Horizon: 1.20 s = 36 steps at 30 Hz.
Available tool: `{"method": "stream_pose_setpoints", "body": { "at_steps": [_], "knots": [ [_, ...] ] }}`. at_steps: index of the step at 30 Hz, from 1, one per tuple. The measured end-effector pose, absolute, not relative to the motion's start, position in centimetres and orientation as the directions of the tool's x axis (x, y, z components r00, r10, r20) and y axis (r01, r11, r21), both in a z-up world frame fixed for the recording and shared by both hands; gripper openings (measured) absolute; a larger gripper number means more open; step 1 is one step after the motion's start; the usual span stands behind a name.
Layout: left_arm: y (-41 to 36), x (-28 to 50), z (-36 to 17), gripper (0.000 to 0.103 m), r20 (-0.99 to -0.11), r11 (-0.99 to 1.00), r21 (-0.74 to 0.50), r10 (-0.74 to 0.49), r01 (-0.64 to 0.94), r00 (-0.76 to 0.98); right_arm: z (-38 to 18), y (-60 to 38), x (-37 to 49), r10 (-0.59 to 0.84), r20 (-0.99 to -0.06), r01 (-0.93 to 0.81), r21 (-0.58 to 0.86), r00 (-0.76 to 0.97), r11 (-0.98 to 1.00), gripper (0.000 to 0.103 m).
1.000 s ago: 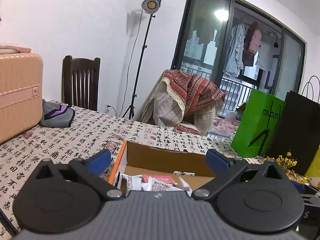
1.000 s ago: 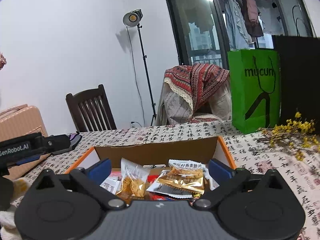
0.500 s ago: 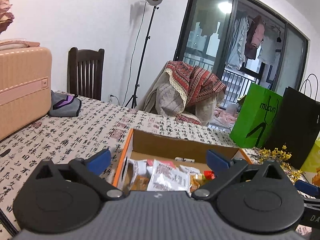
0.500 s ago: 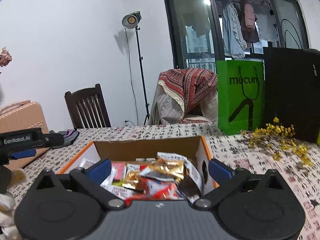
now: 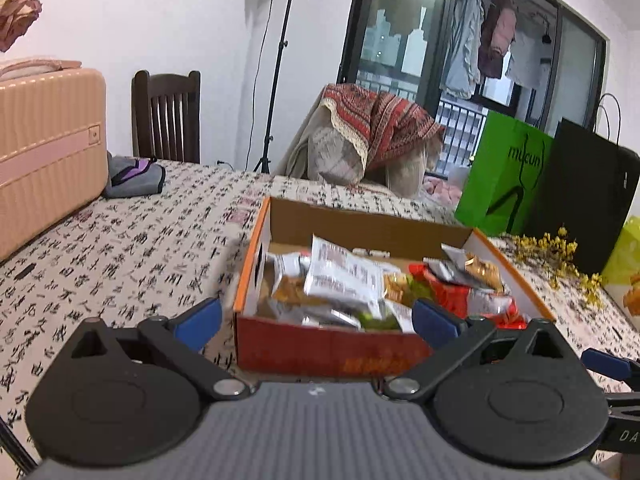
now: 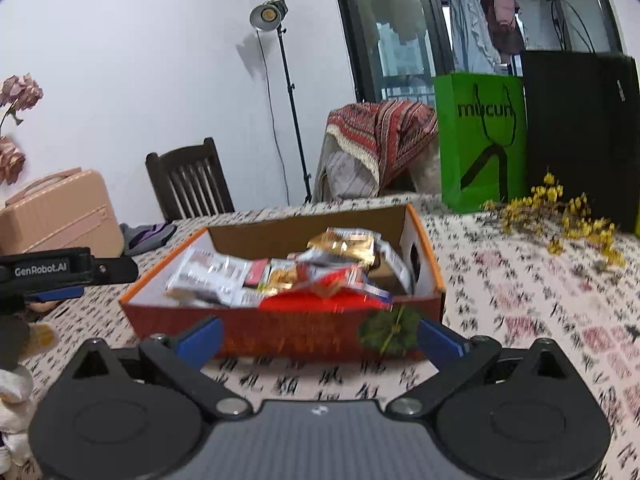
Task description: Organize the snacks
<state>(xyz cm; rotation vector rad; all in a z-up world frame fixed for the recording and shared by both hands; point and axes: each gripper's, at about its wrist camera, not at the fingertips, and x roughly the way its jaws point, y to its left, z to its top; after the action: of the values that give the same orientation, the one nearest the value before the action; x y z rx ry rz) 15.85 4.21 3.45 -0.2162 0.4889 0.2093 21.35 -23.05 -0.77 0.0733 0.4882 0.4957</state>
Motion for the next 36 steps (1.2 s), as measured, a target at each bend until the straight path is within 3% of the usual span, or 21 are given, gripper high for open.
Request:
{"method": "stream_pose_setpoints", "body": {
  "at_steps": [36],
  "knots": [
    [4.4,14.9,2.7,0.103,-0.524,0.953,-0.157,0.141,-0.259,0.840,-1.8,-23.3,20.2,0.478,-0.469,-0.435,0.205,0.743,0.877,0.103]
  ]
}}
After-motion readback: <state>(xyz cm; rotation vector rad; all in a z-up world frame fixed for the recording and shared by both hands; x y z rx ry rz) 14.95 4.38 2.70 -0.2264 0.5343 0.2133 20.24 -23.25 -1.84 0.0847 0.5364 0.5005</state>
